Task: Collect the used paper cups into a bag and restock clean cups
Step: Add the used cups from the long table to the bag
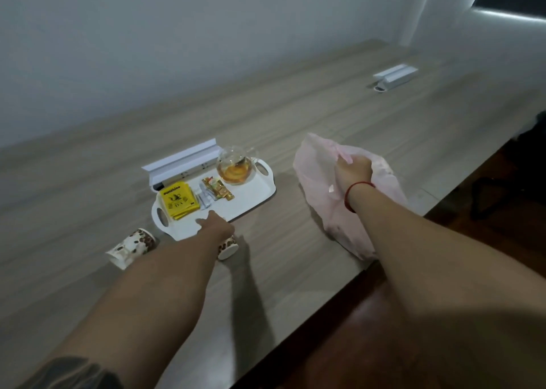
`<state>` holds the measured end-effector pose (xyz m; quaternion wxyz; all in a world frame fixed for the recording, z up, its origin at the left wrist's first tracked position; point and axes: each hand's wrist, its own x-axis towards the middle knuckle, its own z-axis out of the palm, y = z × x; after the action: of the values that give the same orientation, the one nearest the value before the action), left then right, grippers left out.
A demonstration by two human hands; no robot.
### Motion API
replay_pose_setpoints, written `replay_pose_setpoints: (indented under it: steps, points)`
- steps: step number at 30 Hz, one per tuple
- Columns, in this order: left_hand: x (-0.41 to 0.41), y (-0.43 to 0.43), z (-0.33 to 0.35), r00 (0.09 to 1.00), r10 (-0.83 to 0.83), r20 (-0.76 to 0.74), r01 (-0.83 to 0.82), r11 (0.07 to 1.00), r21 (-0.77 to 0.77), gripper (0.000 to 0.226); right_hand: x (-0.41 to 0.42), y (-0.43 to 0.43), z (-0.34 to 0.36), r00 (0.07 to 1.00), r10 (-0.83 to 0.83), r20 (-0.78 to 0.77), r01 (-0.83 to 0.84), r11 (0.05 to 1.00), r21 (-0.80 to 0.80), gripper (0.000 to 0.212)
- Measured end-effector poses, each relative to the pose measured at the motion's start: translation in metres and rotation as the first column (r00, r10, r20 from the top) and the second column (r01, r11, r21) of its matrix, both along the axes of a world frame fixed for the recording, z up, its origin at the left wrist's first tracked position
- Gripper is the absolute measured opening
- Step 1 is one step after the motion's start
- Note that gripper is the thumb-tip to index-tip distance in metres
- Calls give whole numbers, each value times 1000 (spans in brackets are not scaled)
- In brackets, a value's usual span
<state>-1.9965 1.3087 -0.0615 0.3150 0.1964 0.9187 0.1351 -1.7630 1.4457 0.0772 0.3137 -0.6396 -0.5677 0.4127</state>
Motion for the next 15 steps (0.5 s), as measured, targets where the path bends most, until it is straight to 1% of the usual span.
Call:
replay_pose_setpoints:
  steps: [3,5,7,9,12,15]
  points:
    - [1,1,-17,998,38,44,-39,999,15,83,5,3,-7,999,-10,-33,11,1000,18,29]
    - [3,2,-28,996,83,25,-85,995,54,78,10,8,-10,997,-27,-71,31,998,49,31]
    - [2,4,-28,999,39,-27,-38,999,30,71,15,12,-12,997,-40,-63,44,997,60,32]
    - [0,10,-13,998,12,-60,-9,999,53,60,19,15,-11,994,-67,-84,71,996,56,33]
    - [4,23,33,982,3,-191,35,980,194,51,19,14,1,991,-66,-112,74,995,62,33]
    - [23,47,84,966,55,-253,60,903,426,43,17,9,13,986,-80,-147,88,995,51,33]
